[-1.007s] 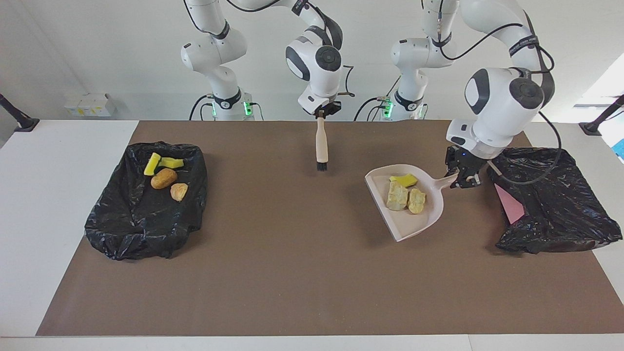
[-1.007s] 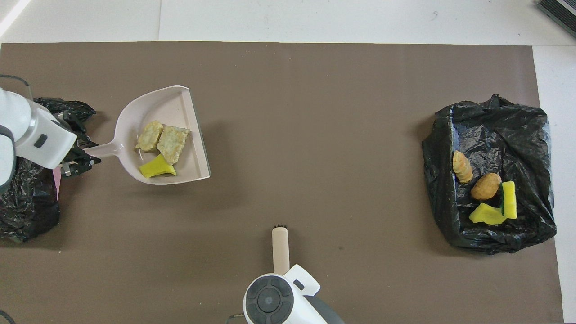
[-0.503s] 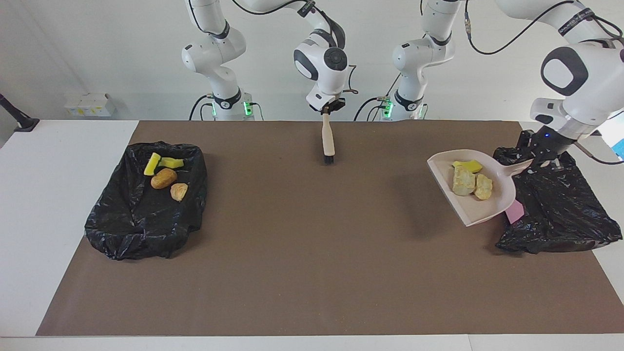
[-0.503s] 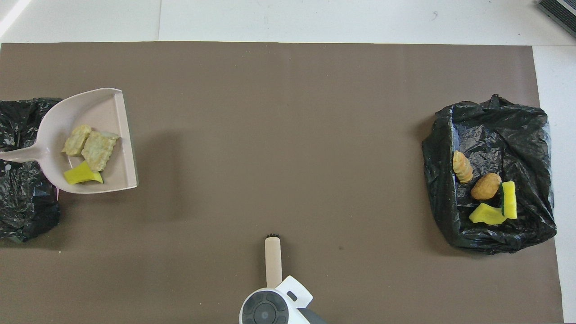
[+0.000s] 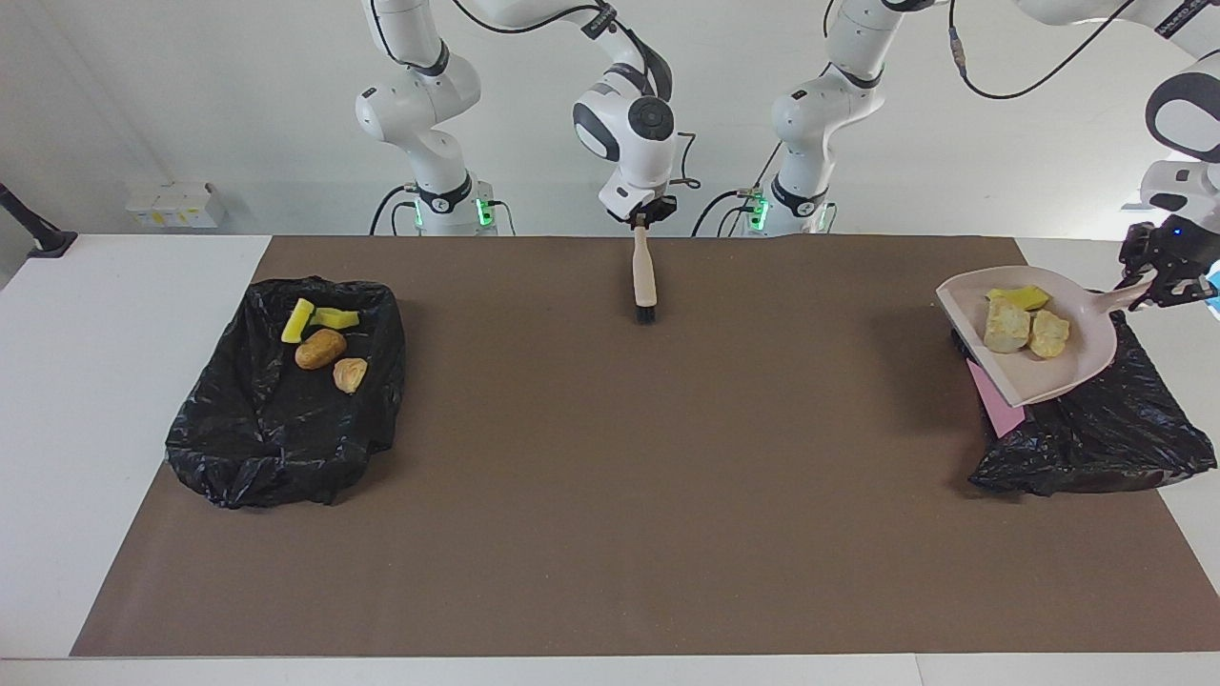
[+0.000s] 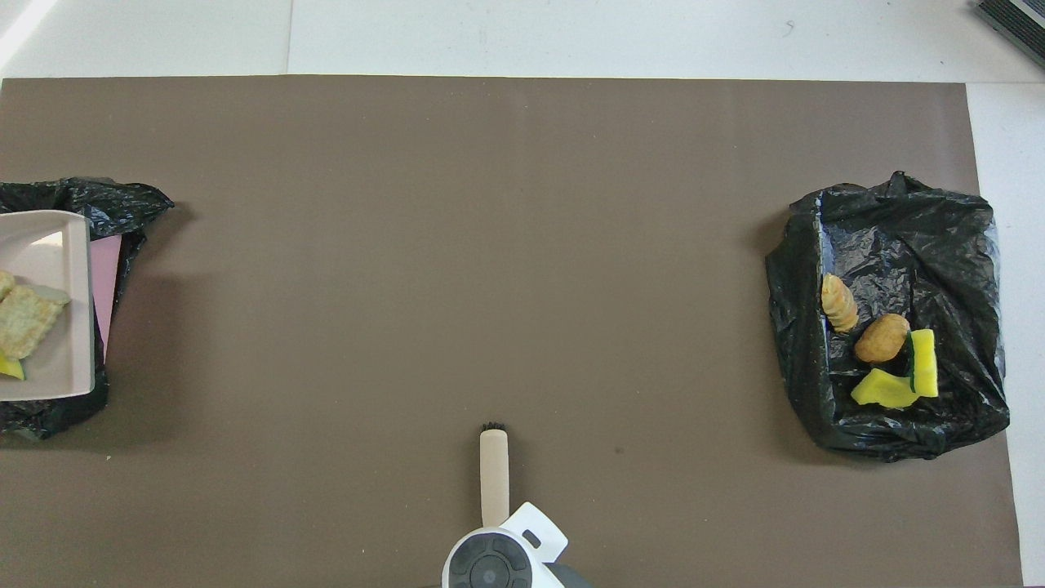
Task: Sweep and dump trash in bin
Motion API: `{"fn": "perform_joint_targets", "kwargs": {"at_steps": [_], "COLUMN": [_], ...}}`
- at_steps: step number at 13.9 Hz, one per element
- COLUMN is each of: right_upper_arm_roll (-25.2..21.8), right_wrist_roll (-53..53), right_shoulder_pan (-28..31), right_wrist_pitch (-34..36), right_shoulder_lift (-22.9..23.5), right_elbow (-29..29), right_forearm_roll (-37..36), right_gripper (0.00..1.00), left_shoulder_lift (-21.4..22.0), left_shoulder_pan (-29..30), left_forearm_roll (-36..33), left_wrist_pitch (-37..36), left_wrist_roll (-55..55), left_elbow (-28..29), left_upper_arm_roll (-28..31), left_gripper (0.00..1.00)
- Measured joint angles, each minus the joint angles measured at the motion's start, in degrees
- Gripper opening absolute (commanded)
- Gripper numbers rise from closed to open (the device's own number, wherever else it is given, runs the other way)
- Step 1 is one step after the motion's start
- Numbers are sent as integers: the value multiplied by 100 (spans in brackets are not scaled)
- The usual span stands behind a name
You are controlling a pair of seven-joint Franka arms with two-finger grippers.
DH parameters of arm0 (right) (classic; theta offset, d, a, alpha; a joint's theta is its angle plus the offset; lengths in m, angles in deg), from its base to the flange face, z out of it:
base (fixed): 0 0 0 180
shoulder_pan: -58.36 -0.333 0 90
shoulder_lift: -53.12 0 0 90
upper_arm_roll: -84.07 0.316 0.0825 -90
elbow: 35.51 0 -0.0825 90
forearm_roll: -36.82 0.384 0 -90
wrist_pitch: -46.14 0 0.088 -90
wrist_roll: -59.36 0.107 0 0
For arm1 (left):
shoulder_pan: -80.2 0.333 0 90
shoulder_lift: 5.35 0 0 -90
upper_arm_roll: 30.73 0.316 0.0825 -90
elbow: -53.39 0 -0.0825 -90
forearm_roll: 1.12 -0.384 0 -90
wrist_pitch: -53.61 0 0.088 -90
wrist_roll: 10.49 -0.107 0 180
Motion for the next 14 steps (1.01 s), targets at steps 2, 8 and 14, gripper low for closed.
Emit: {"fn": "perform_joint_targets", "kwargs": {"at_steps": [2,8,14], "right_upper_arm_roll": [-13,-80,-128], "right_wrist_roll": [0,0,-21], "right_shoulder_pan": [9,475,1774], "right_wrist_pitch": [-4,-21,112], "right_shoulder_lift": [13,63,-335], "right_elbow": [-4,-343,-880], "right_forearm_roll": [1,-8,-649], "right_gripper": [63,100,100], "left_shoulder_lift": [-88,-316,-254], "left_shoulder_pan": [51,-83,-497], "left_forearm_roll": [-543,-2517,-4551], "left_wrist_pitch": [339,749,720], "left_wrist_roll": [-25,950,1671], "left_elbow": [-99,27,151], "left_upper_arm_roll": [3,-82,-106], "left_gripper": [0,0,0]}}
